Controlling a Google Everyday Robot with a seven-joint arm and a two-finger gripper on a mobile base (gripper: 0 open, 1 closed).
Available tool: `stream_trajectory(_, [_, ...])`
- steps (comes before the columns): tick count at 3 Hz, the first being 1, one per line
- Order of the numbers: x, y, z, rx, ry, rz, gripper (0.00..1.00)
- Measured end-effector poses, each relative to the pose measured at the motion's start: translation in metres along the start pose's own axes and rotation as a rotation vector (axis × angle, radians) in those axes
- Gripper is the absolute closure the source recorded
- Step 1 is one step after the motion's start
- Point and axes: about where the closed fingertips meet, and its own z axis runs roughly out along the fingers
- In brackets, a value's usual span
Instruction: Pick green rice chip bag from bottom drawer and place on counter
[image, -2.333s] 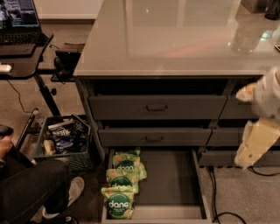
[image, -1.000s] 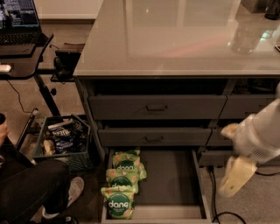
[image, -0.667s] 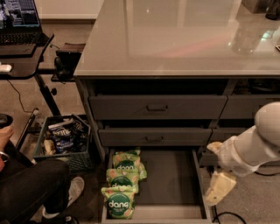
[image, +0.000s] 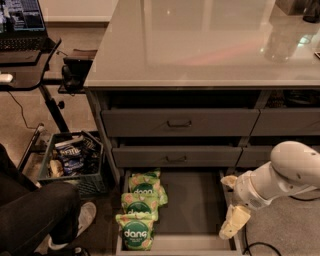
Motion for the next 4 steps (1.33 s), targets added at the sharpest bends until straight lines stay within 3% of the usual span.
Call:
stream_trajectory(2, [-0.005, 0.005, 0.02, 0.045, -0.011, -0.048, 0.0])
stream_trajectory(3, [-0.019, -0.017, 0.046, 0.105, -0.125, -0.101, 0.0])
stream_trajectory(4, [-0.031, -0.042, 0.092, 0.108, -0.285, -0.158, 0.0])
